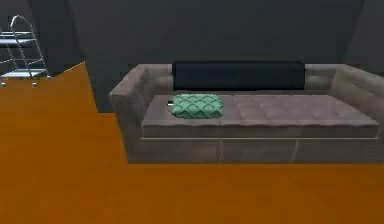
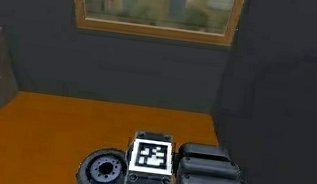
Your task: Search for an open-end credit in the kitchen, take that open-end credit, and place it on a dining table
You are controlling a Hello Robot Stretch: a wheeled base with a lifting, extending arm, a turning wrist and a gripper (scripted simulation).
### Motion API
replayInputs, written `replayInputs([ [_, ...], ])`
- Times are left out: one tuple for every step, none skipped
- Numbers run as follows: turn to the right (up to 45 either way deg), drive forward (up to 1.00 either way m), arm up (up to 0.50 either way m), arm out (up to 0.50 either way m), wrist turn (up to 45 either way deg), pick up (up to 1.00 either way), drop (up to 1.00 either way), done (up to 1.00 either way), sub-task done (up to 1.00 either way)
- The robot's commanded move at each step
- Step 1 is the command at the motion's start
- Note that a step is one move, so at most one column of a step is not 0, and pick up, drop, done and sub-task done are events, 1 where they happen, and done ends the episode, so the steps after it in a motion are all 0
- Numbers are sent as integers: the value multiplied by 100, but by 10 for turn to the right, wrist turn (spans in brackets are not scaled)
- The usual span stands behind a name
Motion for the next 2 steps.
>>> replayInputs([
  [-90,0,0,0,0,0,0,0,0],
  [0,35,0,0,0,0,0,0,0],
])
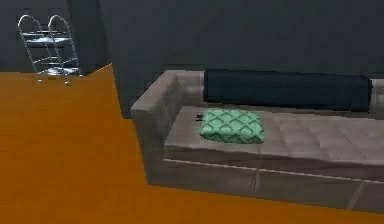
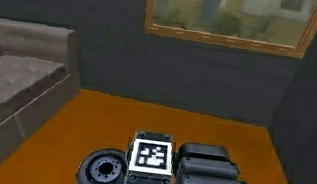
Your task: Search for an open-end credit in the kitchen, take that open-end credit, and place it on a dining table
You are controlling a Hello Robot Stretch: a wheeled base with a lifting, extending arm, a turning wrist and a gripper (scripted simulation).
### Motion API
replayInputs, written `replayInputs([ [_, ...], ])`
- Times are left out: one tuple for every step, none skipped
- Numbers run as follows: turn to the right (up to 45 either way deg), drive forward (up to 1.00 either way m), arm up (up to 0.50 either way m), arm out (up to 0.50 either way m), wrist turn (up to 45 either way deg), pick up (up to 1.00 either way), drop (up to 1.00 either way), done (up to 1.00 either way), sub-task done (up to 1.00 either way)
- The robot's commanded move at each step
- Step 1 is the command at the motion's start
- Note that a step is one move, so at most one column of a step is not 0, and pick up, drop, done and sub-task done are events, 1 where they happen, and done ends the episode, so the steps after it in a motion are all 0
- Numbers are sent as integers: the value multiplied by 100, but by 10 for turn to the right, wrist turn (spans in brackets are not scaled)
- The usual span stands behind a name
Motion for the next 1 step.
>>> replayInputs([
  [-360,0,0,0,0,0,0,0,0],
])
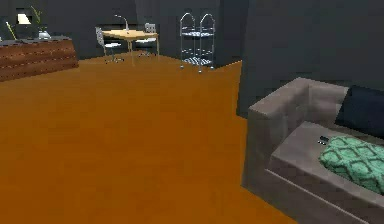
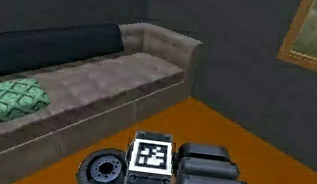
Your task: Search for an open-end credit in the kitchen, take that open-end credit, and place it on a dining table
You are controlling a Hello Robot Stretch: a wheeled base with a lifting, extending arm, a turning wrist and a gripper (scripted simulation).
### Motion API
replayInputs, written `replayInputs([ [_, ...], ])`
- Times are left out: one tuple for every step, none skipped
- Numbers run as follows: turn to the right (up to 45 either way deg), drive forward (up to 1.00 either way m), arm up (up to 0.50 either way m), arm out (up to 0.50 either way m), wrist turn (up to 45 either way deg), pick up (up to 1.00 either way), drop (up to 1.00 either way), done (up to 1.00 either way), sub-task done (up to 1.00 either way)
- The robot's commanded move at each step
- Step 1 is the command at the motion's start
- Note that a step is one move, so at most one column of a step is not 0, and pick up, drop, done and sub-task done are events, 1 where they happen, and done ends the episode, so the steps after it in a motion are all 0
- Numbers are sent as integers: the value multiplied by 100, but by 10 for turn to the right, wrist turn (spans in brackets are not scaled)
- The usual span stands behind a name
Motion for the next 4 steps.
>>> replayInputs([
  [0,25,0,0,0,0,0,0,0],
  [-210,0,0,0,0,0,0,0,0],
  [0,100,0,0,0,0,0,0,0],
  [0,100,0,0,0,0,0,0,0],
])
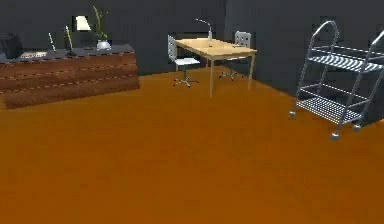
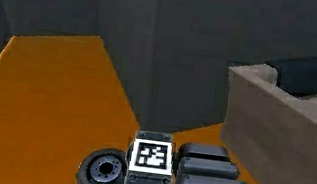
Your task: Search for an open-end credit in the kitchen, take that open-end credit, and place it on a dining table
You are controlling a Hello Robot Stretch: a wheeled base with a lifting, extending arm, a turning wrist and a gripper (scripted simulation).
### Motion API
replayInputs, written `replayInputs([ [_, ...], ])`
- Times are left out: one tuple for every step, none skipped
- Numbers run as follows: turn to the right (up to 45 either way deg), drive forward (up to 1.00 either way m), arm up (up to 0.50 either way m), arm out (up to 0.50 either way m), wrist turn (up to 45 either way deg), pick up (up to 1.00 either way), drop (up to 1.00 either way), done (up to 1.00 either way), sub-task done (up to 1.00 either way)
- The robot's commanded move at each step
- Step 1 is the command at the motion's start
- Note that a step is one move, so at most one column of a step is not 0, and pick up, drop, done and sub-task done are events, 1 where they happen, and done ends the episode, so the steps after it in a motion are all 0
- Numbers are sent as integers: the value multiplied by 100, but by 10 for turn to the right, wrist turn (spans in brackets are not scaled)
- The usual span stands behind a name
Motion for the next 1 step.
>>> replayInputs([
  [0,100,0,0,0,0,0,0,0],
])
